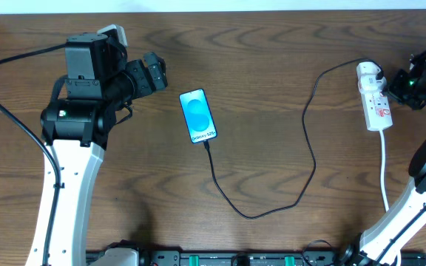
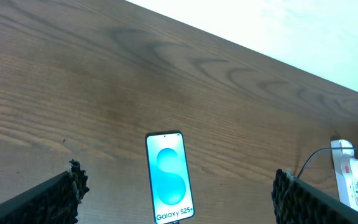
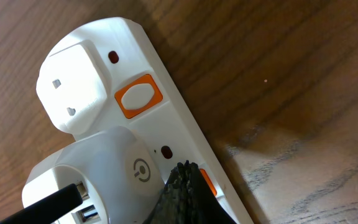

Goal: Plug charger to phone and switch on socket

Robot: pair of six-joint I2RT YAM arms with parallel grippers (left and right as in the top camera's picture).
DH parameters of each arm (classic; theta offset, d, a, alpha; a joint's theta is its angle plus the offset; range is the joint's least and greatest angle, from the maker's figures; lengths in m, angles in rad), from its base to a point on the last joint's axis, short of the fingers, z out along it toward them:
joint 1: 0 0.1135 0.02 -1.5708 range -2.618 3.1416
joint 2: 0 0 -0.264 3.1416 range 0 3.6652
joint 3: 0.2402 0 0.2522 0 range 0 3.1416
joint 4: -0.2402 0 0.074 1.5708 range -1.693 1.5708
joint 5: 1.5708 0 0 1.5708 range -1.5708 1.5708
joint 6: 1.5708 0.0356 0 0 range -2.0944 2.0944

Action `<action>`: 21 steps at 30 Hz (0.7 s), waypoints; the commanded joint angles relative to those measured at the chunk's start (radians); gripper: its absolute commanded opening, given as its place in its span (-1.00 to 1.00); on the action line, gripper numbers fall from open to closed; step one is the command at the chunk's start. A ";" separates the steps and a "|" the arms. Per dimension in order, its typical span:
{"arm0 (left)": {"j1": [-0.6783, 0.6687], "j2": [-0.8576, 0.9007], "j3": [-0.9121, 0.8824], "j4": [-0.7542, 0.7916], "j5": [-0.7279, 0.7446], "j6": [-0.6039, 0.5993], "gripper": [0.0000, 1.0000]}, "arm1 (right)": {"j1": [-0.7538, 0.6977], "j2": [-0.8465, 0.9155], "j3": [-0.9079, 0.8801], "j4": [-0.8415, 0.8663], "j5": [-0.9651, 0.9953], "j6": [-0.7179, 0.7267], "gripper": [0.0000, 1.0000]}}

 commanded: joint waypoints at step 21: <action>0.004 -0.009 0.008 -0.001 -0.013 0.010 0.94 | 0.075 0.039 -0.060 -0.101 -0.049 0.009 -0.97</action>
